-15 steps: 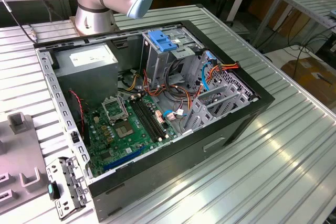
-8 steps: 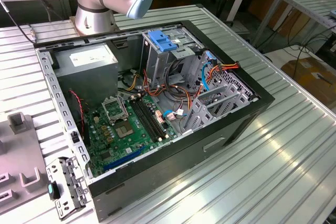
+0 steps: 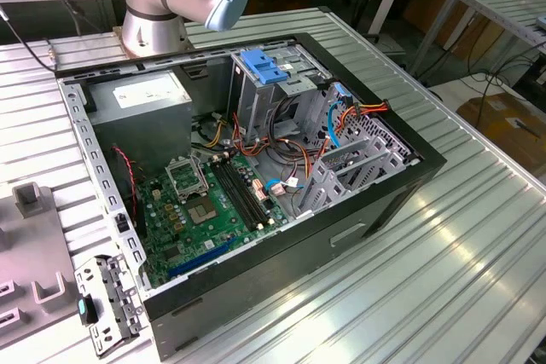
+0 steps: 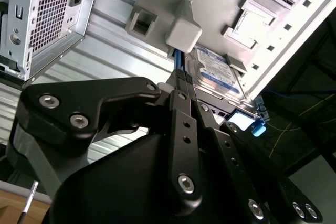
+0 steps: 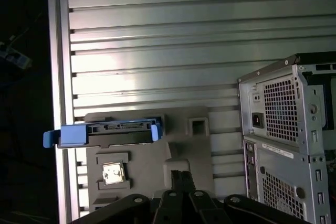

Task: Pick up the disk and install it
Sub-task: 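Reach for the disk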

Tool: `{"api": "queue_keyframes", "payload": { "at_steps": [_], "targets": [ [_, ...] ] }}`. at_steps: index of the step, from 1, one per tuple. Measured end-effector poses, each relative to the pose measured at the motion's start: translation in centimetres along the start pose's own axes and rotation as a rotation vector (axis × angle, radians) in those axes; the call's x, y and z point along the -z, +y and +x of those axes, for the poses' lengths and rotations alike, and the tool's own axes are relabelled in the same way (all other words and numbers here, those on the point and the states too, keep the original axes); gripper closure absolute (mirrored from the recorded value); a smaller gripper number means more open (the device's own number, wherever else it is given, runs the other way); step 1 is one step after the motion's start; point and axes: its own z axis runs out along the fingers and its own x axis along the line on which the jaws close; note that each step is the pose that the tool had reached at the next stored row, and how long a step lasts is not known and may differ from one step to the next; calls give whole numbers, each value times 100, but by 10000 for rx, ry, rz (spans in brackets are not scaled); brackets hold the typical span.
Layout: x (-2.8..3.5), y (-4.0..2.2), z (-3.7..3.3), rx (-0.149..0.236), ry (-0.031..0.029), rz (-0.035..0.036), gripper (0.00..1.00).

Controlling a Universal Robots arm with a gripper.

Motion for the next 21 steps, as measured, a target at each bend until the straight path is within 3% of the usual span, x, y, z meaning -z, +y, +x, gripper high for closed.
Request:
{"api": "queue_keyframes", "payload": {
  "at_steps": [10, 19, 21],
  "targets": [
    [2, -14, 183, 1, 1, -1, 89],
    [9, -24, 601, -16, 3, -9, 89],
    [8, -18, 659, -22, 3, -11, 89]
  ]
}}
